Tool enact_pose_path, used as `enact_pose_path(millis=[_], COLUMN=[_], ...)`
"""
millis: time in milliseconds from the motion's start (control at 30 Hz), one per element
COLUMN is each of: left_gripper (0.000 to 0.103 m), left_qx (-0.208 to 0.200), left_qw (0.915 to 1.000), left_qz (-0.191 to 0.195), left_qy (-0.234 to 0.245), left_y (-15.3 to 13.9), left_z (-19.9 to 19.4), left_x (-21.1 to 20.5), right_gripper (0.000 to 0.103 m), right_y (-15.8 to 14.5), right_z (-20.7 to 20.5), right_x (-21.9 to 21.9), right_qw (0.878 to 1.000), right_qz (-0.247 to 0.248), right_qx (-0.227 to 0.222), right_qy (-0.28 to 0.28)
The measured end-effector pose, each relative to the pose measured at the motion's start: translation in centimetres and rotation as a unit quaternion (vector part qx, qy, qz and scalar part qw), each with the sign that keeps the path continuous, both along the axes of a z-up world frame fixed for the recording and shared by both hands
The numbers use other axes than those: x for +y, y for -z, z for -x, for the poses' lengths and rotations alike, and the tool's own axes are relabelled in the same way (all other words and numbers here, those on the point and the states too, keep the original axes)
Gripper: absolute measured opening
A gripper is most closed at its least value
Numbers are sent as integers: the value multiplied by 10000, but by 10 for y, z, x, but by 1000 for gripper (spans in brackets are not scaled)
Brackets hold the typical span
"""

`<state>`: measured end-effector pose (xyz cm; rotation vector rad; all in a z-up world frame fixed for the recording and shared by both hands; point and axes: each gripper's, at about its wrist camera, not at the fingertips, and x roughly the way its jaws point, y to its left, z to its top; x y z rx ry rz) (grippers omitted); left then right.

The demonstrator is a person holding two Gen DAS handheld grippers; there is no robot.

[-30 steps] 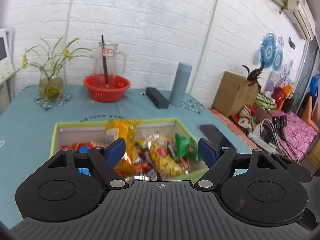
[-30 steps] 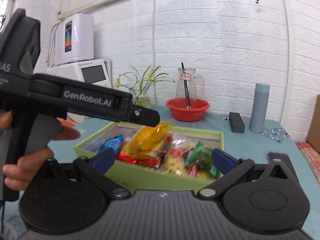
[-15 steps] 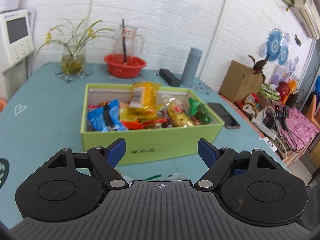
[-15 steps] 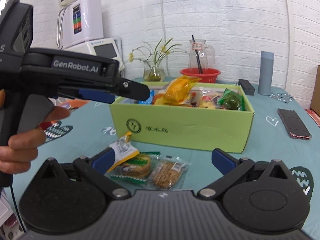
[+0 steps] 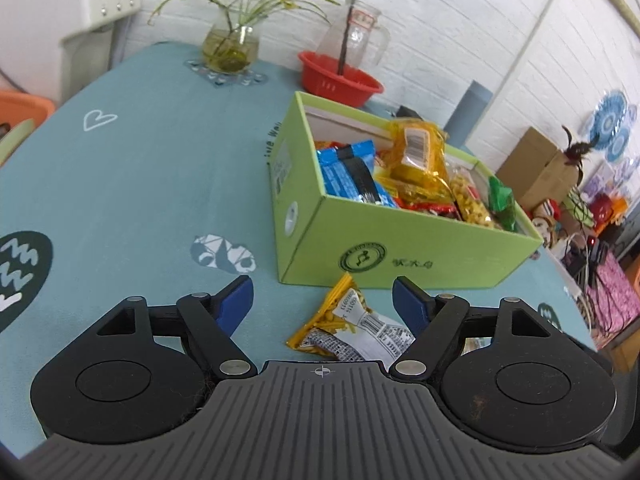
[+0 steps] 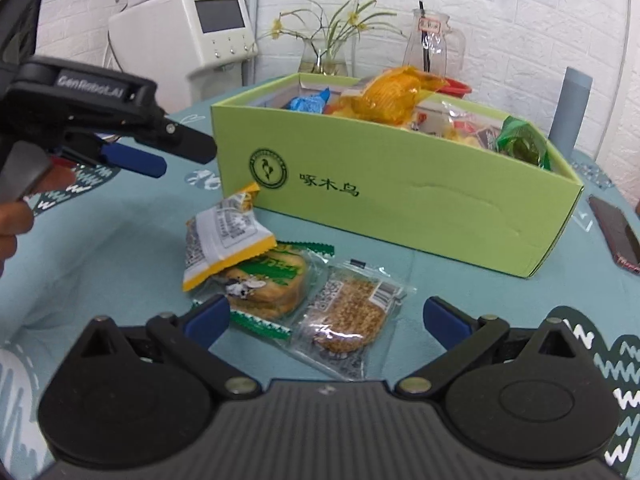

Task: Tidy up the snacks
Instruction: 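Move the left gripper to the white-and-yellow packet, then grasp the white-and-yellow packet with the left gripper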

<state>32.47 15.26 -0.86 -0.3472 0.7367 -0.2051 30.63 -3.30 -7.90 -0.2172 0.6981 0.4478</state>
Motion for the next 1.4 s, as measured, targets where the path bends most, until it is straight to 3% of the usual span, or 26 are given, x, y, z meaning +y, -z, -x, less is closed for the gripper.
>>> enact_pose_path(millis=[133, 200, 267, 467, 567, 600, 667, 767, 933, 1033, 1100, 1167, 1333, 1400], left_gripper=[64, 64, 62, 52, 47, 41, 41, 39, 40, 43, 54, 53, 42, 11], left_qx=[243, 353, 463, 733, 735, 726, 697, 628, 577, 447, 421, 527, 620, 653], left_qw=[9996, 9991, 9977, 9957, 9953, 9953, 9945, 9949, 9962, 9981, 9973, 9957, 9961, 9958], left_qz=[87, 250, 496, 560, 515, 468, 474, 338, 330, 404, 593, 758, 614, 613], left_qy=[137, 42, -69, 71, 377, 441, 618, 715, 568, 151, -32, -24, 98, 207], left_y=[11, 16, 19, 26, 26, 26, 27, 27, 27, 20, 17, 19, 27, 29], left_z=[1, 1, -2, -16, -20, -17, -8, 17, 66, 85, 95, 98, 97, 95], left_x=[-7, -3, 3, 8, 8, 9, 11, 16, 24, 34, 41, 40, 22, 16], right_gripper=[103, 103, 103, 102, 102, 102, 102, 102, 102, 102, 102, 102, 100, 76], right_y=[-11, -26, -33, -11, 2, 1, 0, 2, 6, 4, 0, -1, 9, 10], right_z=[7, 19, 20, -6, -14, -8, 5, 28, 76, 81, 83, 81, 76, 82], right_x=[-10, -1, 22, 85, 98, 101, 105, 106, 106, 98, 88, 86, 95, 94], right_qw=[9993, 9976, 9953, 9851, 9846, 9847, 9847, 9837, 9829, 9883, 9913, 9910, 9886, 9882], right_qz=[-329, -470, -309, 128, 152, 124, 152, -57, -368, -370, -431, -503, -454, -330], right_qx=[-107, -363, -456, -224, 86, 70, -81, 81, 77, 37, -5, 70, 147, 17], right_qy=[167, -365, -801, -1699, -1739, -1735, -1733, -1793, -1802, -1478, -1243, -1241, -1430, -1492])
